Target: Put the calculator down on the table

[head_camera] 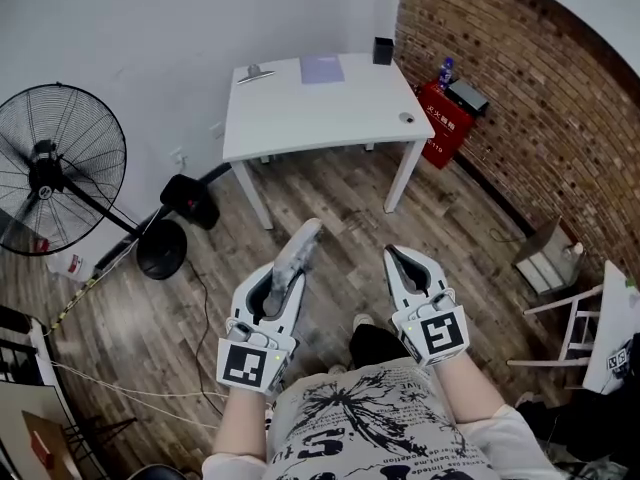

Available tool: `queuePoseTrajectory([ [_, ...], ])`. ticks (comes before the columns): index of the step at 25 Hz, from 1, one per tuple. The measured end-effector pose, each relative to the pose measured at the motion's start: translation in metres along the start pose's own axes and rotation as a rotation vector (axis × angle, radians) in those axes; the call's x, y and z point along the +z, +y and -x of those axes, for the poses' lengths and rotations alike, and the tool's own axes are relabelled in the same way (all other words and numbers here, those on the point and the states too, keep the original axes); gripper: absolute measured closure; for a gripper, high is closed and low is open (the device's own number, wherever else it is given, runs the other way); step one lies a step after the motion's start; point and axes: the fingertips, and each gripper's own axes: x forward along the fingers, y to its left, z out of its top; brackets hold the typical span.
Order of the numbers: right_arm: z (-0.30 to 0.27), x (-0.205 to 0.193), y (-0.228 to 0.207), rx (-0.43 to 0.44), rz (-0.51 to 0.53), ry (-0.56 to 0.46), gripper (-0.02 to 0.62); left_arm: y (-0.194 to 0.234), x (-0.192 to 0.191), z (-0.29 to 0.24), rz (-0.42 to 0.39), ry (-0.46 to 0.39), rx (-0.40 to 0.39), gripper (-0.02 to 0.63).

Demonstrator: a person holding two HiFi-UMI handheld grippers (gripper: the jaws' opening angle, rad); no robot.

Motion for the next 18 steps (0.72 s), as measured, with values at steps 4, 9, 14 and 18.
queuePoseTrajectory([
  [4, -0.032, -0.015, -0.031, 0.008, -0.035, -0.002, 0.581, 0.014, -0.019, -0.037, -0.034, 0.062, 0.003, 0.462],
  [9, -0.101, -0.035, -0.085, 0.048, -0.015, 0.020, 0.581, 0.045, -0.035, -0.110, -0.051, 0.094, 0.035, 0.462],
  [14, -0.184, -0.025, -0.169, 0.079, -0.002, 0.009, 0.581, 0.083, -0.027, -0.212, -0.056, 0.098, 0.079, 0.462],
  [18, -0.248, -0.019, -0.231, 0.093, 0.008, -0.007, 0.581, 0.114, -0.025, -0.289, -0.054, 0.084, 0.123, 0.462],
])
